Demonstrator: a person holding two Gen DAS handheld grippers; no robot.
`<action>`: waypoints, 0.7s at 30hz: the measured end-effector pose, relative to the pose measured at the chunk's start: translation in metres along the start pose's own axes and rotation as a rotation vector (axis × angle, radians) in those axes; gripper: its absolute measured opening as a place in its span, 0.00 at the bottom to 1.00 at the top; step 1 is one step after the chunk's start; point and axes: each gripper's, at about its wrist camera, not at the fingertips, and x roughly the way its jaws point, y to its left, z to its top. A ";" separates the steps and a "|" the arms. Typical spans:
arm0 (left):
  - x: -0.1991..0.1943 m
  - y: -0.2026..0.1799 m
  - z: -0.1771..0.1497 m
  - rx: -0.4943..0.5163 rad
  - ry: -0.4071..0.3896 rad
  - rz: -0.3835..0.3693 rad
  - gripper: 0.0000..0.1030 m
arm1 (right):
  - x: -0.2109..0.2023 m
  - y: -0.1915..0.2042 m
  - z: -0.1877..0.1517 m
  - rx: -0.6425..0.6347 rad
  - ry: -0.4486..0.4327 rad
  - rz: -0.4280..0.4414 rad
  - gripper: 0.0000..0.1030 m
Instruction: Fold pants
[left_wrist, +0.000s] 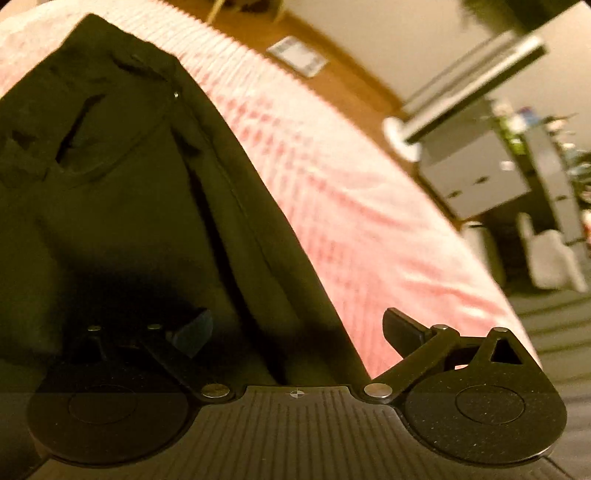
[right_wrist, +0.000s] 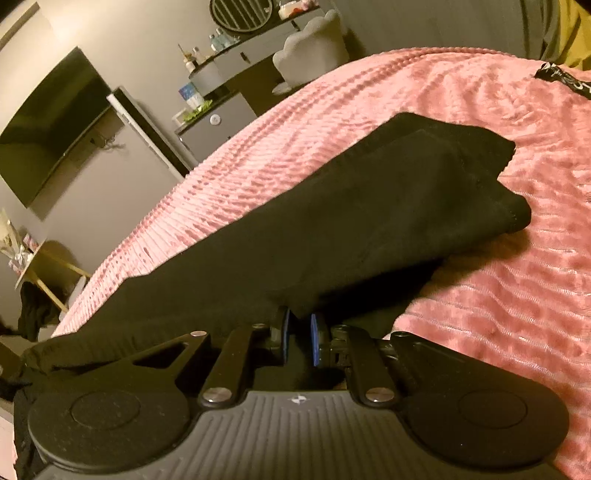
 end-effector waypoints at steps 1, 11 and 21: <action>0.008 0.001 0.004 -0.005 0.016 0.019 0.88 | 0.001 -0.002 0.000 0.007 0.007 0.005 0.11; -0.073 0.079 -0.074 -0.056 -0.089 -0.216 0.07 | -0.013 0.012 0.047 -0.040 -0.095 0.036 0.09; -0.163 0.197 -0.246 -0.180 -0.094 -0.215 0.24 | -0.059 -0.015 0.076 0.105 -0.228 -0.001 0.08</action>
